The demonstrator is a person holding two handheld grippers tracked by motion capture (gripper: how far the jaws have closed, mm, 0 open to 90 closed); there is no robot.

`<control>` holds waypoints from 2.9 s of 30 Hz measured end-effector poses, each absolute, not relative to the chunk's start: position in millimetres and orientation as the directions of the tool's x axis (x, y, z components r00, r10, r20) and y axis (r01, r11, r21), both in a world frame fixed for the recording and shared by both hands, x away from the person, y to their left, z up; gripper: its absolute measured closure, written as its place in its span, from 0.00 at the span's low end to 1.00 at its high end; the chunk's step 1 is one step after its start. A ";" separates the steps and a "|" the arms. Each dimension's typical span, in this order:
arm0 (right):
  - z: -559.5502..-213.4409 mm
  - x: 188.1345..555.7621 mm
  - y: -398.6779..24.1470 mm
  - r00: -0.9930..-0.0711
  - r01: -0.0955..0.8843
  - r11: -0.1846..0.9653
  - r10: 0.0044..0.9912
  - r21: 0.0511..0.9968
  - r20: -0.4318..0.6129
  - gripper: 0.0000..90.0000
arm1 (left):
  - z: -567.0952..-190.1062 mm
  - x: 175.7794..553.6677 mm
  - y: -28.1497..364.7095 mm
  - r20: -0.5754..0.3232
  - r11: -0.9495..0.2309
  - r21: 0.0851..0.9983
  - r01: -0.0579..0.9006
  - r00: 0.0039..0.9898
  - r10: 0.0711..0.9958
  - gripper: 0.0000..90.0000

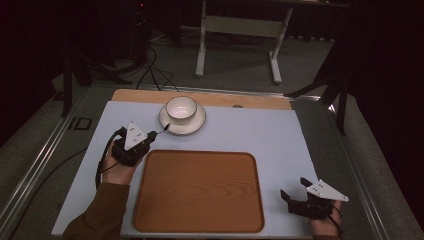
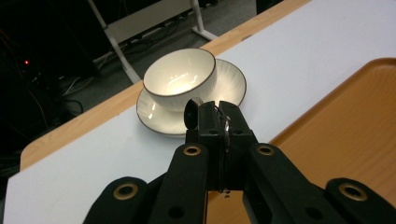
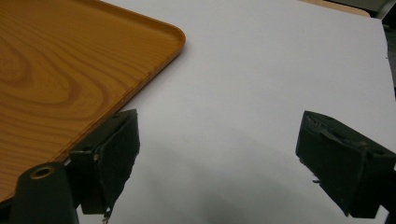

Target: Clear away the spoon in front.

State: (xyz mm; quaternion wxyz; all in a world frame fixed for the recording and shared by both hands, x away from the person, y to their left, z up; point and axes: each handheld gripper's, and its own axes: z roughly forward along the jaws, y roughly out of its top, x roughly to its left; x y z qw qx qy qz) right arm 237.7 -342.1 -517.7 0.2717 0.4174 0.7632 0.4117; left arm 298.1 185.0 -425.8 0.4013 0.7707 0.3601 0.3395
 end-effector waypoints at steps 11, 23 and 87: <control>-517.8 237.8 -341.8 -0.504 0.414 0.314 0.861 0.855 -0.072 0.15 | -439.9 281.8 194.6 0.202 -0.394 0.865 0.312 0.501 0.842 0.98; -517.9 237.8 -341.9 -0.501 0.416 0.313 0.863 0.854 -0.073 0.15 | -453.7 267.9 201.8 0.181 -0.384 0.857 0.343 0.498 0.848 0.98; -518.7 238.6 -341.0 -0.504 0.421 0.325 0.860 0.847 -0.080 0.15 | -491.1 217.8 199.8 0.167 -0.412 0.817 0.403 0.518 0.839 0.82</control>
